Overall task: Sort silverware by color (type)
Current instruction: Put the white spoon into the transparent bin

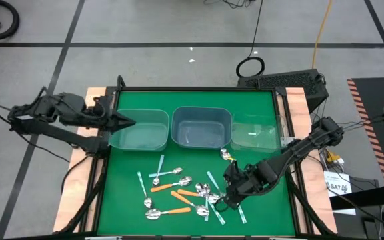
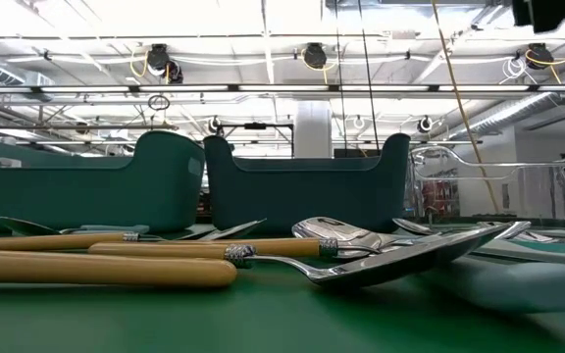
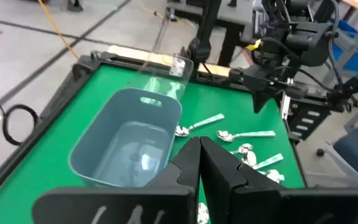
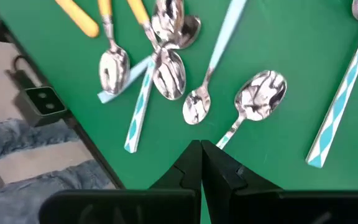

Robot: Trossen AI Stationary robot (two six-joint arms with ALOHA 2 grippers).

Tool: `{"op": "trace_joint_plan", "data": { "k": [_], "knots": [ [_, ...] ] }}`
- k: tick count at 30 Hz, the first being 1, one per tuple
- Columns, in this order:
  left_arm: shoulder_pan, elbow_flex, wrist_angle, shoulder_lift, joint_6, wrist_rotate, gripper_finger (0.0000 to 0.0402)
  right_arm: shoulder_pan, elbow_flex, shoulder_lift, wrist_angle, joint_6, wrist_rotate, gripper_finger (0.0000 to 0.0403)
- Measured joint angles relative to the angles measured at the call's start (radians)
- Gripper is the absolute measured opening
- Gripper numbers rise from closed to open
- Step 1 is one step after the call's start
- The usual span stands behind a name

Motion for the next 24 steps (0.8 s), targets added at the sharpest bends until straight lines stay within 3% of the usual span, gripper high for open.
{"op": "trace_joint_plan", "data": {
  "k": [10, 24],
  "knots": [
    [-0.001, 0.009, -0.041, 0.100, -0.062, 0.075, 0.0017, 0.060, 0.000, 0.091, -0.020, 0.283, -0.006, 0.0009],
    [-0.041, 0.009, -0.104, 0.125, -0.087, 0.078, 0.0017, 0.060, 0.000, 0.239, -0.004, 0.403, -0.109, 0.0114]
  ]
}}
